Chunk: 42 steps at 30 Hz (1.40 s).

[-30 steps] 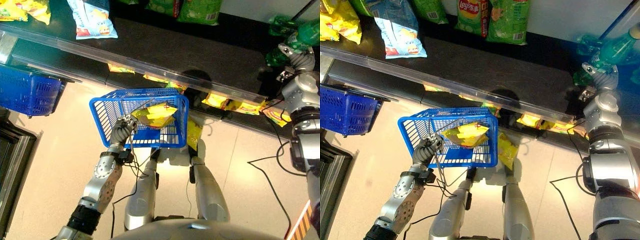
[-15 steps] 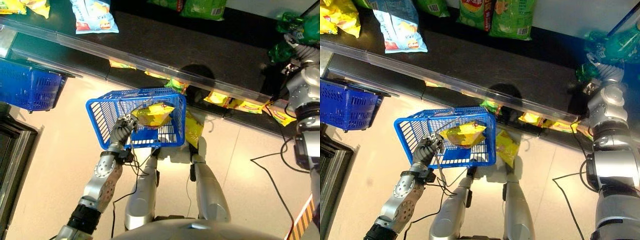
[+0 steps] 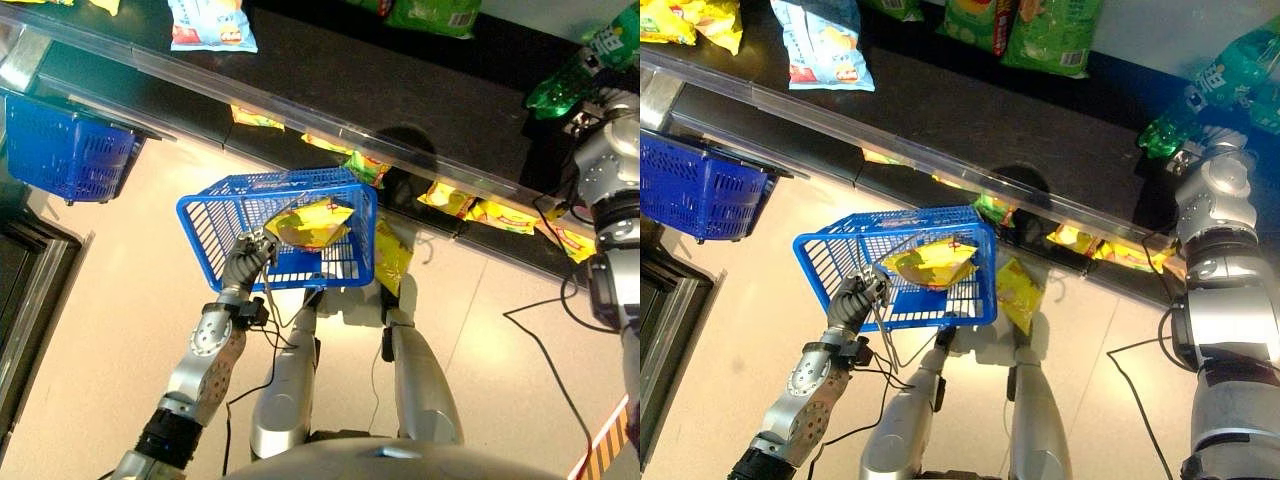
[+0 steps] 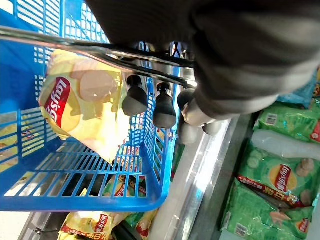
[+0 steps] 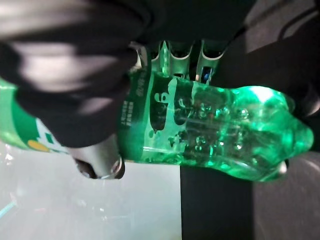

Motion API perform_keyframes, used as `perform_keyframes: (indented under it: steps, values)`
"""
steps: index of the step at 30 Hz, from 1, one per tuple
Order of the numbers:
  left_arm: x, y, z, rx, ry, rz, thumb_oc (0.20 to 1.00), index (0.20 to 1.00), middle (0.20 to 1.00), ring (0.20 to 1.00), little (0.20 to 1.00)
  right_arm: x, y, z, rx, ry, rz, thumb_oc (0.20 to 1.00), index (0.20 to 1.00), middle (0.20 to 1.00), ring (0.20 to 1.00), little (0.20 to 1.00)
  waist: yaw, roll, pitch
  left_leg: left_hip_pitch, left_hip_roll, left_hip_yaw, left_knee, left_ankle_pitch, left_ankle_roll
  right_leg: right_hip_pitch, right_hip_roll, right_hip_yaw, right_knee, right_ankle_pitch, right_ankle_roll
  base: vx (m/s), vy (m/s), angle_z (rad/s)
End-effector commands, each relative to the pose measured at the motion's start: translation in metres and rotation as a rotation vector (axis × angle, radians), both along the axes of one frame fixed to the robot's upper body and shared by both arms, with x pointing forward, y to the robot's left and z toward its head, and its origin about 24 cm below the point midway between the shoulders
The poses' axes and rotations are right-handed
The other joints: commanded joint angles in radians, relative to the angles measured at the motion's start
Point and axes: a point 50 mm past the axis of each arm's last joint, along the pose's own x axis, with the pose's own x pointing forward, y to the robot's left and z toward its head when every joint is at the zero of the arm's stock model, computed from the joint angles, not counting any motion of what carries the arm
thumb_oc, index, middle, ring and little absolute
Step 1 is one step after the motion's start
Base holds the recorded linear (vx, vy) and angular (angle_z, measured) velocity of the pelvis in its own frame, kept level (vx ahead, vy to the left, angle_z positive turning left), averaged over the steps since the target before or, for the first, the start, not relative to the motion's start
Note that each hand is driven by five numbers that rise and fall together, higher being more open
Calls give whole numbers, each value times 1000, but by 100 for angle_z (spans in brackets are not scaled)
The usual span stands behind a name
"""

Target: Pick up the snacks into the basket

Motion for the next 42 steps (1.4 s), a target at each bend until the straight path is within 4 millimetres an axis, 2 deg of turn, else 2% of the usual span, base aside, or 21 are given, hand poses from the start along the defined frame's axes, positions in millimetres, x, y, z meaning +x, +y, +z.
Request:
perform_keyframes:
  steps: [1, 7, 9, 11, 12, 13, 14, 16, 17, 20, 21, 25, 28, 31, 33, 34, 36, 37, 39, 42]
  values:
    - [-8, -9, 63, -87, -323, -79, 200, 200, 200, 200, 200, -1, 12, 41, -113, -153, 12, 200, 200, 200, 200, 200, 10, -15, -68, 28, -39, 25, 8, -86, 20, 7, -32, 5, -34, -31, 85, -12, 3, 5]
    - [-6, -10, 63, -92, -325, -73, 200, 200, 200, 200, 200, -4, 15, 44, -103, -201, 16, 200, 200, 200, 200, 200, 11, -9, -67, 22, -40, 21, 10, -86, 21, 1, -34, 3, -33, -30, 87, -4, 1, 2]
    - [-3, -7, 67, -95, -345, -43, 200, 200, 200, 200, 200, -6, 34, 50, -168, -281, 72, 200, 200, 200, 200, 200, 1, -13, -63, 21, -41, 24, 16, -83, 22, 2, -33, 10, -34, -30, 87, 0, 0, 0]
    - [-3, -7, 66, -94, -343, -43, 200, 200, 200, 200, 200, -6, 34, 48, -168, -278, 70, 200, 200, 200, 200, 200, 1, -14, -64, 22, -41, 23, 16, -84, 22, 4, -33, 9, -34, -30, 87, 0, 0, 0]
    - [-1, -4, 68, -95, -354, -12, 200, 200, 200, 200, 200, -16, 53, 45, -199, -377, 126, 200, 200, 200, 200, 200, -10, -18, -62, 29, -41, 22, 18, -85, 23, 13, -32, 10, -35, -33, 85, 0, 0, 0]
    - [1, -1, 71, -99, -366, 10, 200, 200, 200, 200, 200, -24, 63, 41, -227, -423, 155, 200, 200, 200, 200, 200, -16, -17, -62, 31, -42, 22, 19, -86, 24, 16, -32, 11, -35, -34, 85, 15, -14, 3]
    - [1, -1, 70, -95, -362, 8, 200, 200, 200, 200, 200, -25, 63, 38, -225, -419, 151, 200, 200, 200, 200, 200, -15, -19, -64, 32, -42, 21, 20, -86, 24, 17, -32, 9, -35, -35, 85, 33, -10, 11]
    - [8, 7, 71, -112, -372, 80, 200, 200, 200, 200, 200, -66, 83, 3, -256, -539, 197, 200, 200, 200, 200, 200, -33, -31, -85, 46, -43, 16, 31, -99, 29, 48, -38, 6, -39, -44, 82, 46, -8, 6]
    - [7, 7, 70, -108, -368, 77, 200, 200, 200, 200, 200, -67, 83, 1, -254, -534, 193, 200, 200, 200, 200, 200, -31, -34, -88, 47, -43, 15, 31, -99, 29, 51, -39, 5, -40, -44, 82, 29, 0, 10]
    - [10, 12, 75, -116, -385, 105, 200, 200, 200, 200, 200, -92, 103, -28, -286, -517, 302, 200, 200, 200, 200, 200, -45, -49, -113, 70, -42, 19, 35, -110, 35, 80, -42, 5, -48, -43, 83, 37, 17, 13]
    - [10, 12, 76, -118, -391, 105, 200, 200, 200, 200, 200, -96, 102, -36, -303, -489, 311, 200, 200, 200, 200, 200, -51, -55, -121, 76, -41, 20, 35, -114, 37, 90, -44, 7, -54, -42, 83, 48, 11, -1]
    - [12, 8, 82, -123, -420, 83, 200, 200, 200, 200, 200, -109, 119, -74, -353, -351, 445, 200, 200, 200, 200, 200, -73, -69, -151, 103, -37, 32, 35, -122, 39, 125, -51, 9, -79, -36, 89, 32, 40, -4]
    - [16, 4, 93, -124, -468, 69, 200, 200, 200, 200, 200, -112, 133, -112, -302, -209, 558, 200, 200, 200, 200, 200, -85, -75, -160, 108, -37, 42, 38, -126, 43, 130, -55, 16, -90, -27, 93, -8, 57, -13]
    - [22, -4, 109, -124, -534, 44, 200, 200, 200, 200, 200, -116, 149, -137, -393, -74, 667, 200, 200, 200, 200, 200, -95, -78, -151, 94, -39, 49, 50, -124, 43, 110, -57, 20, -82, -20, 95, -44, 50, -9]
    - [29, -19, 126, -131, -595, -3, 200, 200, 200, 200, 200, -112, 169, -165, -491, 64, 780, 200, 200, 200, 200, 200, -99, -74, -125, 63, -40, 52, 57, -116, 41, 80, -57, 24, -75, -14, 97, -83, 45, -11]
    - [30, -19, 126, -131, -597, -2, 200, 200, 200, 200, 200, -111, 169, -165, -492, 62, 780, 200, 200, 200, 200, 200, -100, -74, -125, 61, -40, 52, 58, -117, 41, 79, -57, 23, -74, -14, 97, -71, 30, -4]
    - [33, -34, 137, -147, -635, -45, 200, 200, 200, 200, 200, -104, 187, -173, -625, 106, 842, 200, 200, 200, 200, 200, -94, -69, -102, 39, -43, 54, 65, -112, 41, 58, -58, 20, -68, -13, 96, -50, 10, 3]
    - [33, -34, 138, -147, -637, -44, 200, 200, 200, 200, 200, -103, 188, -172, -627, 104, 842, 200, 200, 200, 200, 200, -95, -69, -101, 37, -44, 54, 66, -112, 41, 57, -58, 20, -67, -13, 96, -62, 10, 5]
    - [35, -59, 145, -190, -652, -110, 200, 200, 200, 200, 200, -91, 212, -178, -696, 122, 910, 200, 200, 200, 200, 200, -83, -58, -66, 10, -52, 51, 78, -106, 40, 31, -60, 13, -54, -11, 93, -77, 12, 3]
    - [35, -79, 152, -228, -665, -176, 200, 200, 200, 200, 200, -74, 238, -176, -750, 110, 929, 200, 200, 200, 200, 200, -70, -44, -33, -19, -60, 47, 90, -101, 41, -1, -60, 13, -36, -9, 93, -70, 16, 6]
